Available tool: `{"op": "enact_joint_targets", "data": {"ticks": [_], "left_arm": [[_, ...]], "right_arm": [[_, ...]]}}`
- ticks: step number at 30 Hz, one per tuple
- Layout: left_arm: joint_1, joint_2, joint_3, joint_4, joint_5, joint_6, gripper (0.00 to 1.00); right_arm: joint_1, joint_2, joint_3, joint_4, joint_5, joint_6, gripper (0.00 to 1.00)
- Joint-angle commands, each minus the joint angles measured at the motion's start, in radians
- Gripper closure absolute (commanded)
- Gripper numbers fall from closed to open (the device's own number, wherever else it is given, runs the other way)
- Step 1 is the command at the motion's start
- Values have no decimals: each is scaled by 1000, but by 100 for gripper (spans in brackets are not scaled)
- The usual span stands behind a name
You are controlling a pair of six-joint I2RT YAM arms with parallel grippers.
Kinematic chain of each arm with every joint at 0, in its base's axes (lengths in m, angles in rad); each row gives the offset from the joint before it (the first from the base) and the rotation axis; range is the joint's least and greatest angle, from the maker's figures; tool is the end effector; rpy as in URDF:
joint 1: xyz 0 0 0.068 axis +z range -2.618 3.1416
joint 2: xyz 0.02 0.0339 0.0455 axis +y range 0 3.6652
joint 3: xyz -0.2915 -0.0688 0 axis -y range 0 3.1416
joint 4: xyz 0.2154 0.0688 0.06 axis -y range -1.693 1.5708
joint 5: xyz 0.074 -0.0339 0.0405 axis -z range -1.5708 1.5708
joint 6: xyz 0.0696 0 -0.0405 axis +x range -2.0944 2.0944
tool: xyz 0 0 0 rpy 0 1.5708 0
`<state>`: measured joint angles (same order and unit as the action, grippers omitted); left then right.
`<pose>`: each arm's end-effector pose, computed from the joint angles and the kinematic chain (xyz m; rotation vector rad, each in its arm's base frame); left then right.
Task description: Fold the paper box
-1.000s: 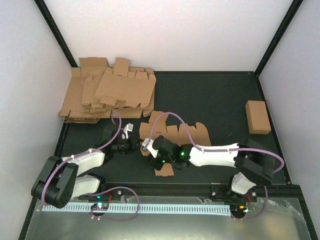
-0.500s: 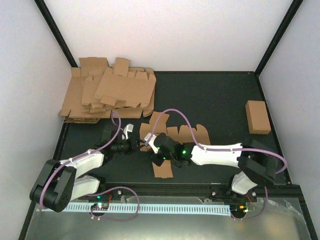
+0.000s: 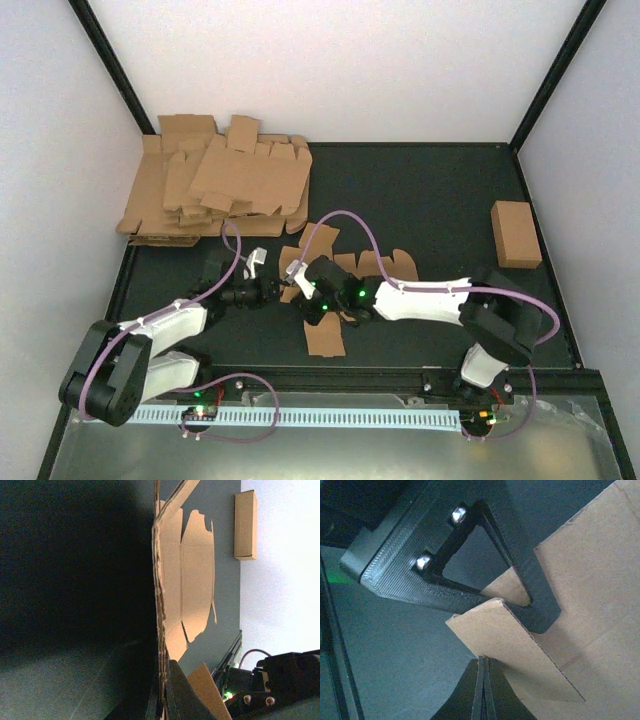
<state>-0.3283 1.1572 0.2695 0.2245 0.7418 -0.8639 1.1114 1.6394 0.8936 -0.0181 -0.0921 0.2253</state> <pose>0.1591 -0.1039 0.1741 -0.1960 2.4345 -1.4293 0.1461 0.3097 0.2031 -1.0990 2.2030 0.7401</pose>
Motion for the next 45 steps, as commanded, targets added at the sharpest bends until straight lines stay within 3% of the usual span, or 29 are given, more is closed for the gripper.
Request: {"op": "enact_joint_targets", "data": {"ticks": [1, 5, 11, 17, 25, 28, 35, 45], "left_arm": [[-8, -3, 20, -34, 88, 38, 98], [-11, 33, 24, 0, 117, 41, 98], [-40, 169, 44, 92, 172, 36, 98], [-57, 277, 76, 140, 189, 52, 95], [-57, 317, 129, 73, 146, 147, 81], [-57, 310, 155, -6, 101, 225, 82], [-61, 228, 152, 2, 75, 291, 98], [-107, 34, 178, -128, 6, 437, 98]], "right_arm": [[-39, -25, 30, 13, -40, 15, 98], [-49, -15, 66, -91, -54, 22, 98], [-66, -116, -24, -123, -39, 40, 98], [-78, -82, -43, -122, -65, 50, 98], [-94, -113, -62, -156, -4, 75, 98], [-170, -178, -97, -196, -10, 75, 98], [-434, -314, -169, -284, -52, 101, 98], [-611, -122, 19, -430, -116, 79, 98]]}}
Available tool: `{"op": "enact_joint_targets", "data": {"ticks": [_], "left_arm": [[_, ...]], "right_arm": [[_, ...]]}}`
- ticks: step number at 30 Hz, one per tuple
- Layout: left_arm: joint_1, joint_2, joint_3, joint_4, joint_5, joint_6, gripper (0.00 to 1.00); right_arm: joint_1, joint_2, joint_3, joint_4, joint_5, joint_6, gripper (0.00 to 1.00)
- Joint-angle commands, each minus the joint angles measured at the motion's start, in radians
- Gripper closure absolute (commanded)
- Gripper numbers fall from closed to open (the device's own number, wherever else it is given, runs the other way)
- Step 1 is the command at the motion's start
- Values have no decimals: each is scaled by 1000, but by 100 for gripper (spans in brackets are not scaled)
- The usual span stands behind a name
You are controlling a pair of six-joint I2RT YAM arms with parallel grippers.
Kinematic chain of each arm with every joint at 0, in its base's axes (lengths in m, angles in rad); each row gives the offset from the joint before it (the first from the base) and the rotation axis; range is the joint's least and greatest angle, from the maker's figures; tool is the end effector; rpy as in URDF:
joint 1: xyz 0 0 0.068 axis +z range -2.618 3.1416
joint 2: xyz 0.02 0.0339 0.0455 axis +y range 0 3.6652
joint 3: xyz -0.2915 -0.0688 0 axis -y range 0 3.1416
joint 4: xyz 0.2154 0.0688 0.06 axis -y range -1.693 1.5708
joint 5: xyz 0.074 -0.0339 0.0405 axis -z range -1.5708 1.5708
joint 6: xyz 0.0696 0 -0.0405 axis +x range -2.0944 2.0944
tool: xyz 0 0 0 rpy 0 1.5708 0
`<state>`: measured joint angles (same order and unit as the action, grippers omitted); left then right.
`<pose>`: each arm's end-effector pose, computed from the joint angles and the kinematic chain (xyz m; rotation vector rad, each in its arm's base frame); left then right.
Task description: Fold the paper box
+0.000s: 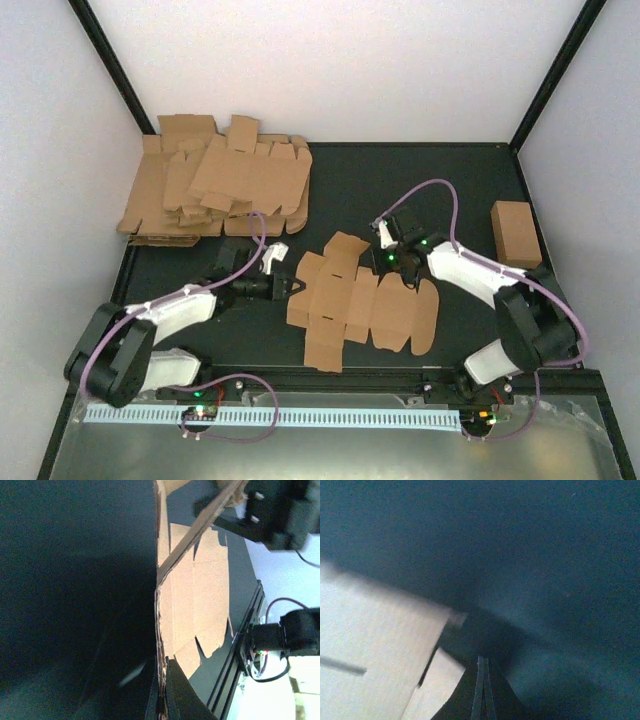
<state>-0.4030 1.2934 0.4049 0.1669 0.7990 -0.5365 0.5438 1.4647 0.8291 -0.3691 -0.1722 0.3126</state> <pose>0.1778 -0.1300 0.1836 0.2939 2.3997 -1.3800 0.2288 0.1523 0.2034 -0.3714 2.6221 0.5276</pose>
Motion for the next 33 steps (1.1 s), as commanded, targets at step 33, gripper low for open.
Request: {"op": "enact_joint_targets", "data": {"ticks": [33], "left_arm": [[-106, -214, 8, -44, -197, 98, 98]], "right_arm": [[-25, -146, -131, -10, -280, 90, 99]]}}
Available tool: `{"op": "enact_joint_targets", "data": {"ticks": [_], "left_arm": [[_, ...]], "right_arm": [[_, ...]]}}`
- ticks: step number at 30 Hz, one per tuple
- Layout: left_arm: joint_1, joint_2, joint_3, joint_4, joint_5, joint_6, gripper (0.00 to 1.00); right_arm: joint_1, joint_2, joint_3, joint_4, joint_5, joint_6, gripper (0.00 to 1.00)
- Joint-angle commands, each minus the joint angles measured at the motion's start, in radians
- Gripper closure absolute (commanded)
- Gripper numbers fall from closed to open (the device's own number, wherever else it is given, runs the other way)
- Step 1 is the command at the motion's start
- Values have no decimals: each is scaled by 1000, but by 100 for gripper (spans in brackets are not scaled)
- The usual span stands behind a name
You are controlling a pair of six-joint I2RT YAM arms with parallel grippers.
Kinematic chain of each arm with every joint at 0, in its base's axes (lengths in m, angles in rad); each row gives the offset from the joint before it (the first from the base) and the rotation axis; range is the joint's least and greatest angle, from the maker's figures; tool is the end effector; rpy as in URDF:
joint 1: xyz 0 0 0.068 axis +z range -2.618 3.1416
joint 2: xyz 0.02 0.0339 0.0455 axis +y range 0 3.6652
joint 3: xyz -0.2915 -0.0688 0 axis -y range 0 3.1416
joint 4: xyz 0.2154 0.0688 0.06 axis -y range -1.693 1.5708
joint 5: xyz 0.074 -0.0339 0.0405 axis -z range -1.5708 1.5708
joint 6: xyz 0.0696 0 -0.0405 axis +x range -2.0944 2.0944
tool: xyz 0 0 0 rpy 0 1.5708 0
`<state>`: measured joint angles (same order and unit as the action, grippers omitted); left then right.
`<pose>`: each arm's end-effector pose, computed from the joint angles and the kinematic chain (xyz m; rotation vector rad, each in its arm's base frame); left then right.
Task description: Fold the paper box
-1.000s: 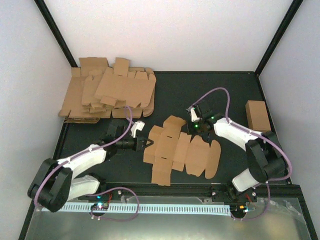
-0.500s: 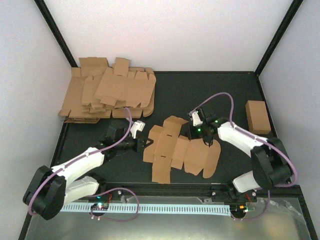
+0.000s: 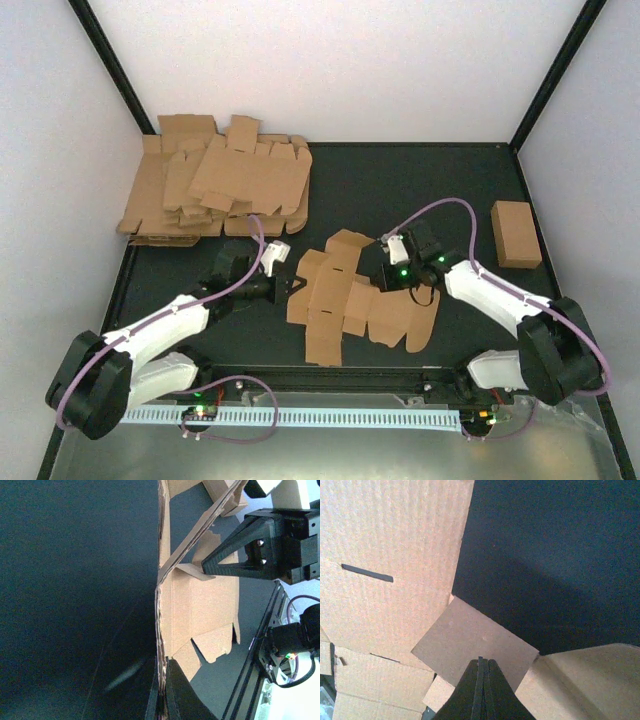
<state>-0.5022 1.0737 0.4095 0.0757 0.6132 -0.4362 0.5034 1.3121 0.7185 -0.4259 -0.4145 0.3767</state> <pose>0.1529 -0.1297 0.2115 0.4557 2.2394 -1.1812 0.1877 0.1353 0.2072 -0.3306 2.6798 0.8375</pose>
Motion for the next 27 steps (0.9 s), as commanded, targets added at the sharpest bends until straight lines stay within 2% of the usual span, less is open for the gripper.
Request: {"op": "enact_joint_targets", "data": {"ticks": [1, 11, 18, 24, 27], "left_arm": [[-7, 8, 3, 47, -12, -3, 98], [-10, 72, 12, 68, 43, -1, 98], [-10, 98, 22, 50, 36, 8, 99], [-6, 139, 79, -61, -48, 32, 98], [10, 181, 113, -93, -65, 33, 98]], "right_arm": [[17, 10, -26, 53, -37, 28, 98], [20, 126, -98, 204, -37, 54, 98], [20, 156, -113, 223, -13, 48, 98], [28, 45, -106, 158, 11, 10, 98], [88, -38, -101, 118, 54, -23, 98]]}}
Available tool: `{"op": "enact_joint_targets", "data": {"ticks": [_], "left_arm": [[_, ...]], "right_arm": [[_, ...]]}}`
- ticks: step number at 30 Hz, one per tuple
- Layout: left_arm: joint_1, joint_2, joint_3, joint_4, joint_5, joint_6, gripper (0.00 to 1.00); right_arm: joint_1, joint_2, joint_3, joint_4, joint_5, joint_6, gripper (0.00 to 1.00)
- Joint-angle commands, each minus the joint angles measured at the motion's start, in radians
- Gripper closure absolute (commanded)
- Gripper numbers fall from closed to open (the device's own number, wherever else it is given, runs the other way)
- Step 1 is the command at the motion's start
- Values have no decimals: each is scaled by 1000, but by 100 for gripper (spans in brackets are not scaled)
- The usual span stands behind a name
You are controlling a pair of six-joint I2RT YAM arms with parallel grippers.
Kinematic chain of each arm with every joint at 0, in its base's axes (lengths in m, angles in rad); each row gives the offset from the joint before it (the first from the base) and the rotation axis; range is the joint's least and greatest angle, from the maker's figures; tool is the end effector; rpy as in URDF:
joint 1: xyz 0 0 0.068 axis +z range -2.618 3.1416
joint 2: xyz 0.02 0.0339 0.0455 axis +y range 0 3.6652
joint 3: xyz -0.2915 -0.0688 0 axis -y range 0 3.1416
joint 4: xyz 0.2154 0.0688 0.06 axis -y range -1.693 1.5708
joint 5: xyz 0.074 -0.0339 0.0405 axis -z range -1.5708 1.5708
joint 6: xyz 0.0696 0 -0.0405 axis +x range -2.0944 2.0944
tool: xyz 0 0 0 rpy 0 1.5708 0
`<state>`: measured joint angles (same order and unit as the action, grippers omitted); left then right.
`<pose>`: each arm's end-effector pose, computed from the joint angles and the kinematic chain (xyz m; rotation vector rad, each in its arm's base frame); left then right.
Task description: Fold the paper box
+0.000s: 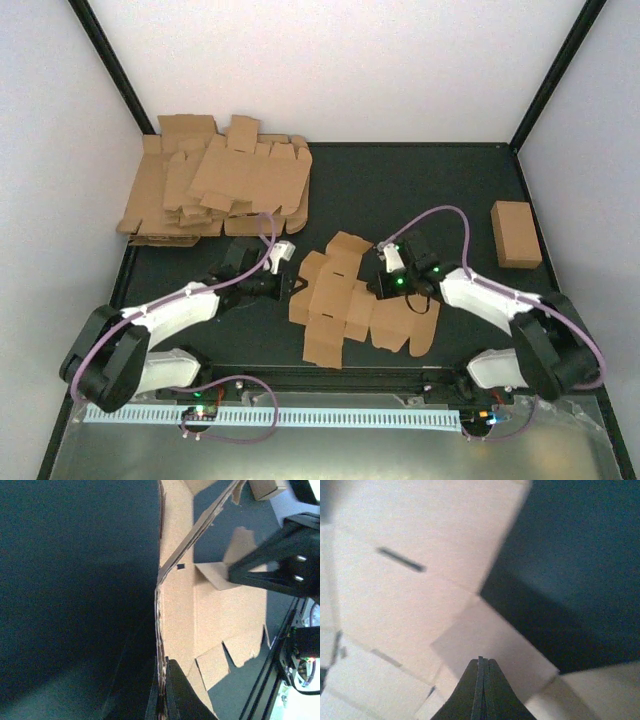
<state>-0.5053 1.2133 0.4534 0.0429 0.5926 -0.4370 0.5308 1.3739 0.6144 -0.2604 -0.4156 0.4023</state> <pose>0.1691 -0.1380 0.1951 0.4137 2.3796 -1.1447 0.1863 0.1420 0.1773 -0.3349 2.6917 0.8541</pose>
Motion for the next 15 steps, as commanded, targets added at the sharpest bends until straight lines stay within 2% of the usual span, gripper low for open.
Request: {"op": "enact_joint_targets", "data": {"ticks": [1, 10, 15], "left_arm": [[19, 58, 82, -67, -37, 32, 98], [87, 196, 106, -65, 26, -17, 98], [142, 262, 103, -28, 144, -80, 99]], "right_arm": [[87, -127, 4, -58, 73, -51, 98], [344, -238, -37, -199, 164, 24, 98], [448, -252, -56, -224, 215, 84, 98]]}}
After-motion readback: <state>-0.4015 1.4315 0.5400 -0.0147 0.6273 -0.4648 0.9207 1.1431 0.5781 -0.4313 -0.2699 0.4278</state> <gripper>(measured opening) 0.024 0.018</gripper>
